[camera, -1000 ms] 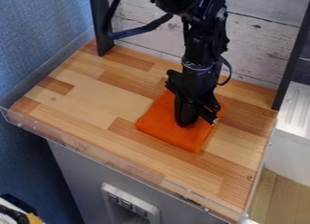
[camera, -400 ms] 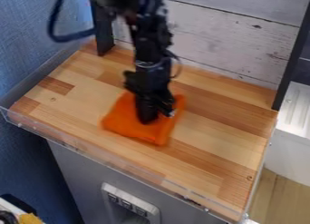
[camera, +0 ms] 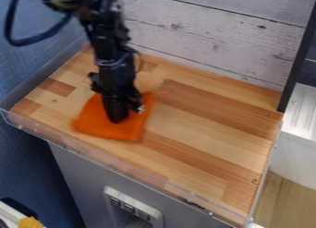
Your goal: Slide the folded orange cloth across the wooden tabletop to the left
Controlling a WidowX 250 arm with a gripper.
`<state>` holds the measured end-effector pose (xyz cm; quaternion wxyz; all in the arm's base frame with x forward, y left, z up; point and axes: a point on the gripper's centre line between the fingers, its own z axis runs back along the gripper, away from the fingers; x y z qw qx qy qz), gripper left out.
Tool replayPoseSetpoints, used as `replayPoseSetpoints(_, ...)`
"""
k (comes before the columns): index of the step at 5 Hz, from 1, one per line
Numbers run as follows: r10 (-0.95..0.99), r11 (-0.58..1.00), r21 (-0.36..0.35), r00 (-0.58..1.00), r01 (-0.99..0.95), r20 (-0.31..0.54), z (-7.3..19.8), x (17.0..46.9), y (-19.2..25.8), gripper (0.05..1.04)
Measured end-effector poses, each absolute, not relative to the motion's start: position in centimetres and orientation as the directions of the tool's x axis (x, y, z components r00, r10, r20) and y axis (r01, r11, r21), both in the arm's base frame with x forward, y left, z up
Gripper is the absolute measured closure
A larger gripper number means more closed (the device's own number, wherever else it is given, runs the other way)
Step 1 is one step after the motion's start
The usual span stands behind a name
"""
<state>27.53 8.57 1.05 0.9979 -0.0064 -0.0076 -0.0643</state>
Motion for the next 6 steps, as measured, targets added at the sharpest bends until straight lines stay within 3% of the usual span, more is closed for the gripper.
replayPoseSetpoints(3,-0.022,1.0,-0.002,0.999,0.023,0.04,0.9,25.7,12.8,1.0)
replayPoseSetpoints(4,0.009,1.0,-0.011,1.0,-0.009,-0.006,1.2,24.4,13.6,0.847)
replayPoseSetpoints(6,0.029,1.0,-0.008,0.998,-0.029,-0.047,5.4,26.8,14.4,0.296)
